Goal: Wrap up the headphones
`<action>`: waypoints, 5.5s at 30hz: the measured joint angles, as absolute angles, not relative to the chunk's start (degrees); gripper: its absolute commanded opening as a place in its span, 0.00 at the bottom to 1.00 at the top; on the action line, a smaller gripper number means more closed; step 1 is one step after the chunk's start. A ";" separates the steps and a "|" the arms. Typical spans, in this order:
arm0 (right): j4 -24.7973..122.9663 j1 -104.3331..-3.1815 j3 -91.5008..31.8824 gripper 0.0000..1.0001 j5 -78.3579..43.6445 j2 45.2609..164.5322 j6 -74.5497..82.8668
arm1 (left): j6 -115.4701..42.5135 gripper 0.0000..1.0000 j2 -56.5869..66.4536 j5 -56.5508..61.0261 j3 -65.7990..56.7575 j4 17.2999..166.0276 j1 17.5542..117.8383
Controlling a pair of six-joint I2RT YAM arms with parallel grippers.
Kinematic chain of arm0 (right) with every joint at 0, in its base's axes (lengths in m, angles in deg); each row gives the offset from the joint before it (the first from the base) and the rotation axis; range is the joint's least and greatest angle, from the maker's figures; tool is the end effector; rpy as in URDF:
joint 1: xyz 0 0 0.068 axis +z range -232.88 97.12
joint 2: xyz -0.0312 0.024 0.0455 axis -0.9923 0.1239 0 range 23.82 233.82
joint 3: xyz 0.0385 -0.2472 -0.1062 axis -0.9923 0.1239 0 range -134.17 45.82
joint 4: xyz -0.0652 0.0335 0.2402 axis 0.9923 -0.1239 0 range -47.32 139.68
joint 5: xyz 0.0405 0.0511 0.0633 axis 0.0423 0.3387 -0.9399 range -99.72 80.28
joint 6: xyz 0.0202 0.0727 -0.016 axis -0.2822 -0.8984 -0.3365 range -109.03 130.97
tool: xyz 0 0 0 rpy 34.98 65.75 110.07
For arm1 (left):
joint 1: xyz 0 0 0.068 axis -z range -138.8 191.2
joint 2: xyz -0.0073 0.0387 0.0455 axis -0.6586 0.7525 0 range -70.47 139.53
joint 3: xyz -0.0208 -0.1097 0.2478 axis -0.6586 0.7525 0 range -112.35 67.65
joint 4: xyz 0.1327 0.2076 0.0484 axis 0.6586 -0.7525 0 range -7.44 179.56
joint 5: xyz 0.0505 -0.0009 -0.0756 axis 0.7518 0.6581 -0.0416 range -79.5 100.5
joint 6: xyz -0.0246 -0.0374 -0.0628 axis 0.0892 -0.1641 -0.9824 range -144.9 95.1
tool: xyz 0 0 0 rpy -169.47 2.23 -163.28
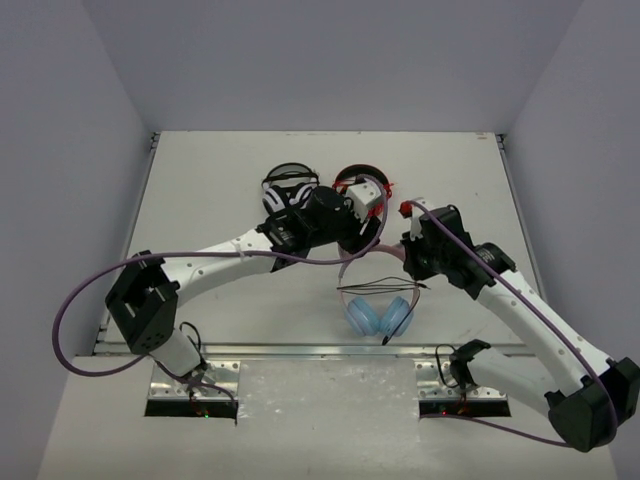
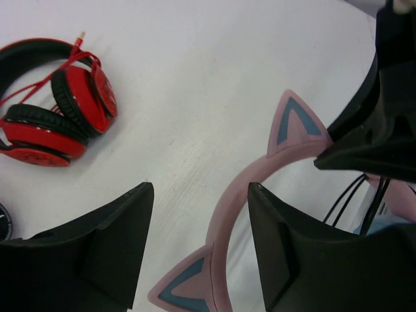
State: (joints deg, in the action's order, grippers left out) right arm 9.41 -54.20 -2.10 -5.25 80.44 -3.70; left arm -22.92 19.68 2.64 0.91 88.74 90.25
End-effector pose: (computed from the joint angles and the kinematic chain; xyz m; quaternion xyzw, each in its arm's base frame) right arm 0.1841 0.0950 0.2517 -0.1006 0.9305 0.0955 0.3389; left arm 0.2461 -0.2974 0.2815 0.3945 0.7401 -0.2691 0.4736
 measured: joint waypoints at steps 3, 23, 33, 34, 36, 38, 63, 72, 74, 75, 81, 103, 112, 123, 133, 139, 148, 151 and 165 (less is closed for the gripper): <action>10.17 -54.20 -1.59 0.01 -4.98 80.68 -3.55 | -24.34 0.63 19.68 5.92 -0.69 89.35 90.25; 12.71 -82.81 -22.71 0.01 -20.55 107.93 8.60 | -47.77 1.00 -11.58 34.88 8.58 63.71 89.51; 12.71 -94.48 -38.03 0.01 -27.30 128.76 16.51 | -42.50 1.00 -30.38 37.77 14.15 52.35 89.51; 12.93 -94.94 -37.75 0.01 -26.88 129.02 17.52 | -41.91 1.00 -31.75 38.01 15.53 53.00 89.51; 13.61 -95.14 -37.05 0.01 -26.14 128.98 19.38 | -41.39 1.00 -33.02 37.66 18.98 54.75 89.51; 16.16 -94.87 -35.32 0.01 -26.16 128.24 20.51 | -40.84 1.00 -33.04 36.19 22.15 55.36 89.51; 47.42 -94.68 -25.59 0.01 -19.26 131.12 22.15 | -37.48 1.00 -31.73 22.25 25.39 61.14 89.51; 62.04 -94.76 -19.23 0.04 -17.49 131.14 20.80 | -37.13 1.00 -31.10 20.21 25.69 61.51 89.51; 64.66 -94.76 -19.01 0.08 -17.09 131.19 20.82 | -37.13 1.00 -31.03 19.82 25.76 61.53 89.51; 65.89 -94.76 -18.95 0.09 -16.94 131.21 20.84 | -37.11 1.00 -30.99 19.58 25.78 61.53 89.51; 72.25 -94.76 -18.71 0.17 -16.22 133.57 21.37 | -37.08 1.00 -30.84 18.82 25.78 61.53 89.51; 70.59 -94.81 -30.23 0.21 -21.18 147.69 30.00 | -36.89 1.00 -30.70 17.92 25.80 61.59 89.51; 63.00 -95.20 -38.34 0.21 -25.18 152.63 35.38 | -36.91 1.00 -30.29 17.92 26.42 62.01 88.75; 55.92 -95.81 -46.73 0.40 -26.40 156.28 35.55 | -36.69 1.00 -29.85 17.02 26.42 62.40 87.59; 55.59 -95.94 -50.31 0.48 -23.02 157.94 26.33 | -36.45 1.00 -29.87 15.76 26.46 62.62 87.59; 56.12 -96.16 -50.55 0.59 -22.78 157.92 22.44 | -36.08 1.00 -30.11 15.71 26.48 62.86 87.59; 58.94 -96.32 -43.21 0.99 -26.43 152.85 16.71 | -36.10 1.00 -30.35 17.33 26.52 62.84 86.78; 60.88 -96.32 -39.95 0.99 -27.37 150.27 13.41 | -36.52 1.00 -30.40 20.37 26.52 62.69 84.75; 82.17 -96.32 -13.94 0.99 -29.22 135.08 -4.38 | -37.89 1.00 -33.57 28.10 26.50 61.29 78.63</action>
